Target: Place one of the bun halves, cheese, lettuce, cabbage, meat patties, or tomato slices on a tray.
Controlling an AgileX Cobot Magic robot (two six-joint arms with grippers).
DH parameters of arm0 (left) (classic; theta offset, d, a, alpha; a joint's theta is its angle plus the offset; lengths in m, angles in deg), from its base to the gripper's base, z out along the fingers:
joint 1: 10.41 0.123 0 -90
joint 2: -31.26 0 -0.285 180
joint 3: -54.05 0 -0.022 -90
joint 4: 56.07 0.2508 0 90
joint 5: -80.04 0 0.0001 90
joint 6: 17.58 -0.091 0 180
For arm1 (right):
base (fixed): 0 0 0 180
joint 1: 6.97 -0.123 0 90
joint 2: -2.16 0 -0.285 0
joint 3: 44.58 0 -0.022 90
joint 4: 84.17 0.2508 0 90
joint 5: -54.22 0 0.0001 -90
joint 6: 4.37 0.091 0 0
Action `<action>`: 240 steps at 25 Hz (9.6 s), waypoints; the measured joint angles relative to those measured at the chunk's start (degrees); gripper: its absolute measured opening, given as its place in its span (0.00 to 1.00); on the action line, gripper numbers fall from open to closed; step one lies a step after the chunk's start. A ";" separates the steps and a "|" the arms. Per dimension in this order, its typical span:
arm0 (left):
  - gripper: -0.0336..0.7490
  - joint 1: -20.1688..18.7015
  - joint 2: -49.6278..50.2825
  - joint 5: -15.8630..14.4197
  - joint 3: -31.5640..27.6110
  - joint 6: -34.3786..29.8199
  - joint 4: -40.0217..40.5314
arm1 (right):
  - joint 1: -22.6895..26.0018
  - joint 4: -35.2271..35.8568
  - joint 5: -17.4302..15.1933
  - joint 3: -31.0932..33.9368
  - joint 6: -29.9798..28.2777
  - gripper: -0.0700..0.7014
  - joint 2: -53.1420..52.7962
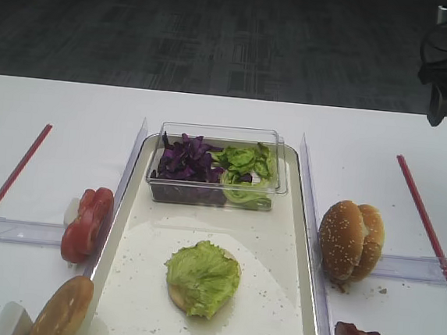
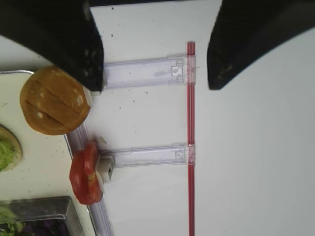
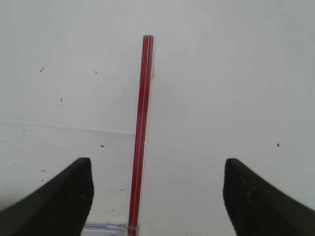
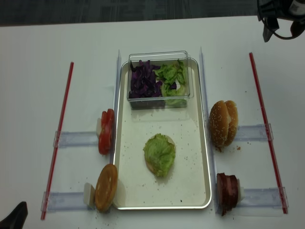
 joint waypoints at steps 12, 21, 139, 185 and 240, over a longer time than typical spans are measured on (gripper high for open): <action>0.58 0.00 0.00 0.00 0.00 0.00 0.00 | 0.00 0.22 0.00 0.13 1.26 0.83 -0.92; 0.58 0.00 0.00 0.00 0.00 0.00 0.00 | 0.00 0.00 -0.11 9.52 1.39 0.82 -8.67; 0.58 0.00 0.00 0.00 0.00 0.00 0.00 | -3.17 -0.16 6.09 73.93 5.90 0.82 -115.27; 0.58 0.00 0.00 0.00 0.00 0.00 0.00 | -4.20 -0.71 5.82 73.93 9.19 0.82 -115.36; 0.58 0.00 0.00 0.00 0.00 0.00 0.00 | -4.20 -0.71 5.82 73.93 9.19 0.82 -115.36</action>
